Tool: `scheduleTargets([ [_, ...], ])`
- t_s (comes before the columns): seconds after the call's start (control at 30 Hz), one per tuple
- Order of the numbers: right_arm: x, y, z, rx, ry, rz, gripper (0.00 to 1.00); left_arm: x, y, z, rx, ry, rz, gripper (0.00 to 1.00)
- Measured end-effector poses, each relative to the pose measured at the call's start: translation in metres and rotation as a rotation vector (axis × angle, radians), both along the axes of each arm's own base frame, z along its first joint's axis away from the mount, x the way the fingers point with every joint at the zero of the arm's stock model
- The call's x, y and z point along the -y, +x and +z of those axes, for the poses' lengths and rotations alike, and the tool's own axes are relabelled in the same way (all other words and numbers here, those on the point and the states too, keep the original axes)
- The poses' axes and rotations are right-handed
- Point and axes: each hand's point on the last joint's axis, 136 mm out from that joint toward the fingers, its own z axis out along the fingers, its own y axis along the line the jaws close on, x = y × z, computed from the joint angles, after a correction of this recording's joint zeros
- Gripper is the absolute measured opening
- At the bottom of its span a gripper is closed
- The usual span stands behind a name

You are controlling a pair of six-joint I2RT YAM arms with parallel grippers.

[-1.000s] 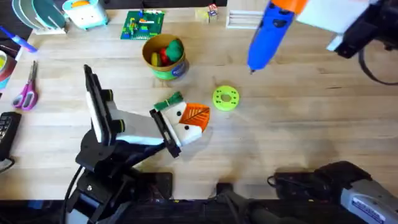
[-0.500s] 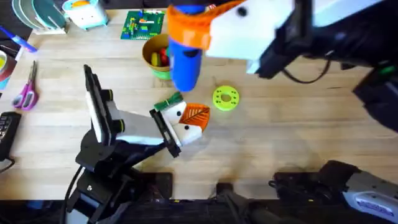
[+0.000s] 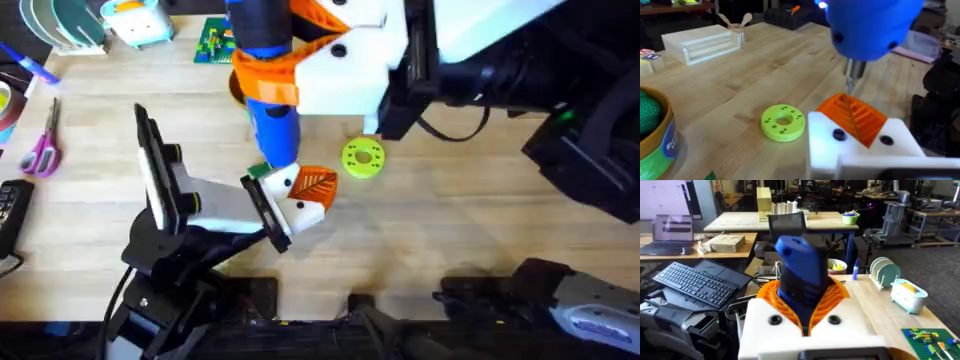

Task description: Pick up the gripper from the table and insert it into the empty holder that is missing its gripper. Then pick up a screw, insert it into the mounting hole, and use the screwdriver to tighten it. Finally, clean up the table by picking up the vegetable and placing it into the bucket.

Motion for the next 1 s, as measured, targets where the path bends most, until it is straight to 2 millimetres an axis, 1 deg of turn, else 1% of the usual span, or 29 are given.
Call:
scheduleTargets([
  [0.3, -0.002, 0.002, -0.004, -0.038, -0.006, 0.004, 0.025, 0.0, 0.0, 0.0, 0.037, 0.021, -0.002, 0.016],
  [0.53, -0.008, 0.006, -0.016, -0.084, -0.031, 0.012, 0.025, 0.0, 0.0, 0.0, 0.042, 0.024, -0.002, 0.016],
  [1.0, -0.01, 0.008, -0.023, -0.119, -0.048, 0.014, 0.025, 0.0, 0.0, 0.0, 0.042, 0.024, -0.002, 0.016],
])
